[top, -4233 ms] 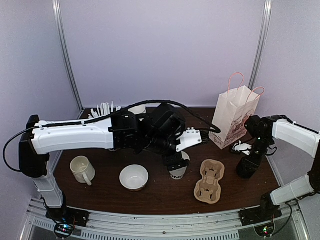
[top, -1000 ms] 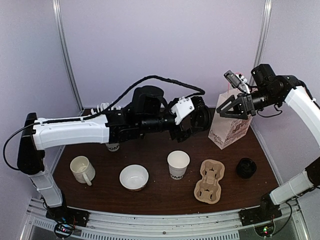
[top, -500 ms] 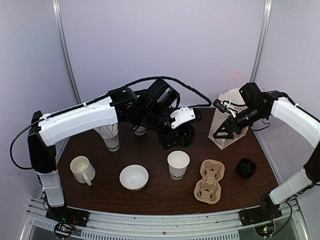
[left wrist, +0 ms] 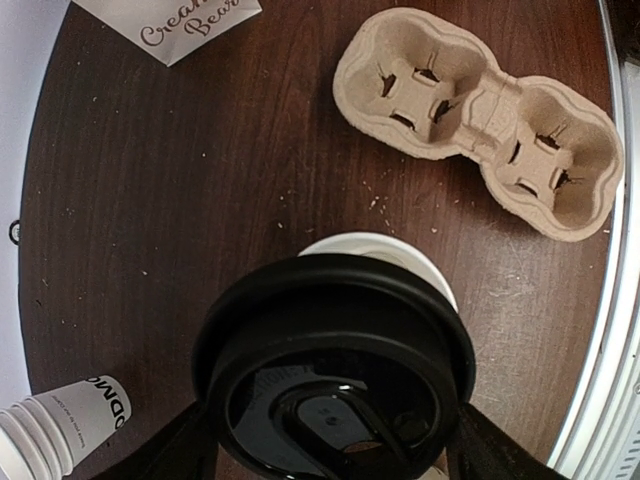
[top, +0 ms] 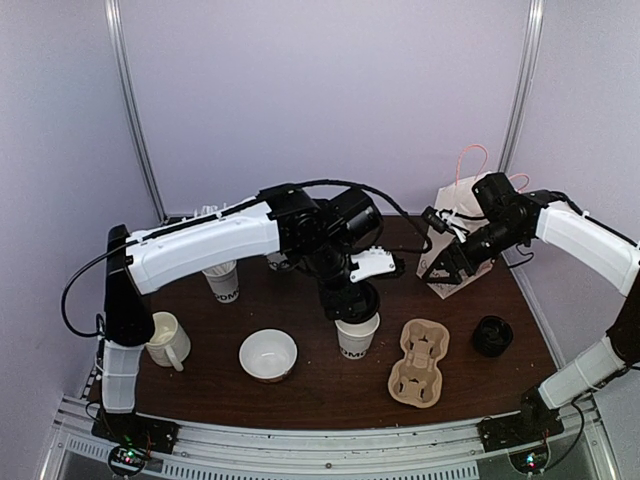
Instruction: Pack the takeout coffee
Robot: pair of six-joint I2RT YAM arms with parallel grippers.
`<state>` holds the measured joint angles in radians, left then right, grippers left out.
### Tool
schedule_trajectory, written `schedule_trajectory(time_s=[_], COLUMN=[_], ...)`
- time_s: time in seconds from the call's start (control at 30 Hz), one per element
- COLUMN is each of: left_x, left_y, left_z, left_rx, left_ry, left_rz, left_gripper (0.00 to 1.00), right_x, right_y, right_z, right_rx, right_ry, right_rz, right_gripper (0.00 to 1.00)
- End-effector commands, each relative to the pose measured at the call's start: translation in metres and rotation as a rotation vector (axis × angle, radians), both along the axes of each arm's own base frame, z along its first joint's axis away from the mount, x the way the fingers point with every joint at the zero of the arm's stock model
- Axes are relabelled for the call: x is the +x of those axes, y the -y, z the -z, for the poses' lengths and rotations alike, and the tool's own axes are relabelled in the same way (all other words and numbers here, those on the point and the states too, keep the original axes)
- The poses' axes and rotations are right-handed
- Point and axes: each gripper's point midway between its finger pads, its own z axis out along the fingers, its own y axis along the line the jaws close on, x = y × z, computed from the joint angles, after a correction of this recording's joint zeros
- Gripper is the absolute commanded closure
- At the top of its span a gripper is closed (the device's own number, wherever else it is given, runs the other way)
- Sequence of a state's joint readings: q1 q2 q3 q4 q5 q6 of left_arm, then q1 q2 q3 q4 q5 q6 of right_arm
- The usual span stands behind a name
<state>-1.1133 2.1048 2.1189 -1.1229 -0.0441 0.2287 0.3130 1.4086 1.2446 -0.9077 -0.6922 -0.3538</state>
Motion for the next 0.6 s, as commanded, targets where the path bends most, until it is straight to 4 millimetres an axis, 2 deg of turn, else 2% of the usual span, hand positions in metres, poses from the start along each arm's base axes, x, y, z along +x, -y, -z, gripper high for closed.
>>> schedule_trajectory(time_s=[0.0, 0.4, 0.57], left_x=[-0.003, 0.003, 0.004], left_y=[0.000, 0.008, 0.010], left_z=[0.003, 0.023, 0.018], left_rx=[0.015, 0.040, 0.027], left_ry=[-0.036, -0.051, -0.045], left_rz=[-0.005, -0.015, -0.016], left_gripper=[0.18, 0.17, 0.17], right_x=[0.000, -0.004, -0.005], right_y=[0.001, -0.002, -0.002], right_z=[0.005, 0.012, 0.015], right_rx=[-0.005, 0.006, 0.005], right_ry=[0.000, -0.039, -0.047], right_rz=[0.010, 0.000, -0.006], right_gripper=[0.24, 0.23, 0.23])
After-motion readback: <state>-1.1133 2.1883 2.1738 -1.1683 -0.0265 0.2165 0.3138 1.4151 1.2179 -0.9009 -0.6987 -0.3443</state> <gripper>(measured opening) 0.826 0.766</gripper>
